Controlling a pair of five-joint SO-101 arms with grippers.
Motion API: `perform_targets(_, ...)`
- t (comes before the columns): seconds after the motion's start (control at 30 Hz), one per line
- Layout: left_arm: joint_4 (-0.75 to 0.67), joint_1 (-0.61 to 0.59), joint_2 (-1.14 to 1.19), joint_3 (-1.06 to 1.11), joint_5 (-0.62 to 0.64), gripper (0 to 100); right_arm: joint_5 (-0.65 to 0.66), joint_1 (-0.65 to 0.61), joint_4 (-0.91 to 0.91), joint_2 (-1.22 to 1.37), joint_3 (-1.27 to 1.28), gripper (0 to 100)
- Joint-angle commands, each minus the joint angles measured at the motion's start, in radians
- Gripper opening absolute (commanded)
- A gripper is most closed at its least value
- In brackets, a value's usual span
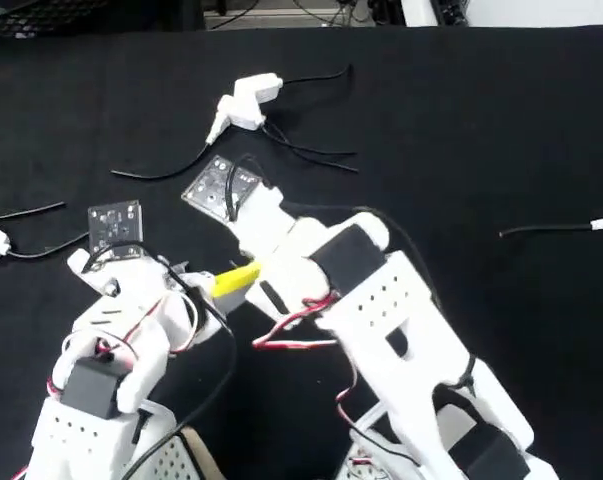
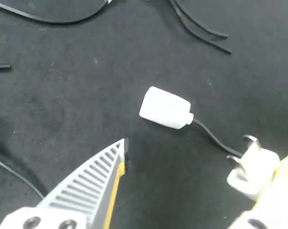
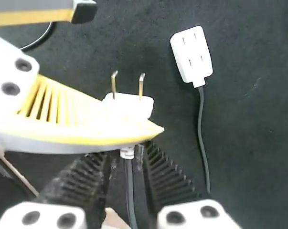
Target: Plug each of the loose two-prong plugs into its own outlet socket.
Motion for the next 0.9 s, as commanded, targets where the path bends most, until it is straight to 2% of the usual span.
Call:
perform_targets(0.0,-0.012,0.01,-0.003,-0.001,-0.003,45,-0.005,-0.012,0.028,-0.019,-0.088,1.2)
perform_targets(0.3,-0.014,-0.022,-0.003,0.015,-0.005,45,0.0,-0.009,0.101,-0.018,-0.108,1.2)
perform_targets(0.4,-0.014,-0.113,-0.003,0.013,-0.014,45,0.0,0.018,0.025,-0.018,0.018,1.3)
perform_targets(0.47,-0.014,-0.186,-0.003,0.016,-0.081,45,0.014,0.051,-0.054,-0.018,0.116,1.6)
perform_targets(0.6,-0.012,-0.36,-0.003,0.047,-0.196,45,0.041,0.092,-0.198,-0.019,0.289,10.0)
perform_targets(0.7,-0.017,-0.478,-0.003,0.108,-0.212,45,0.041,0.095,-0.305,-0.019,0.378,13.7)
perform_targets(0.87,-0.072,-0.605,-0.003,0.171,-0.212,45,0.052,0.094,-0.514,-0.018,0.479,13.7)
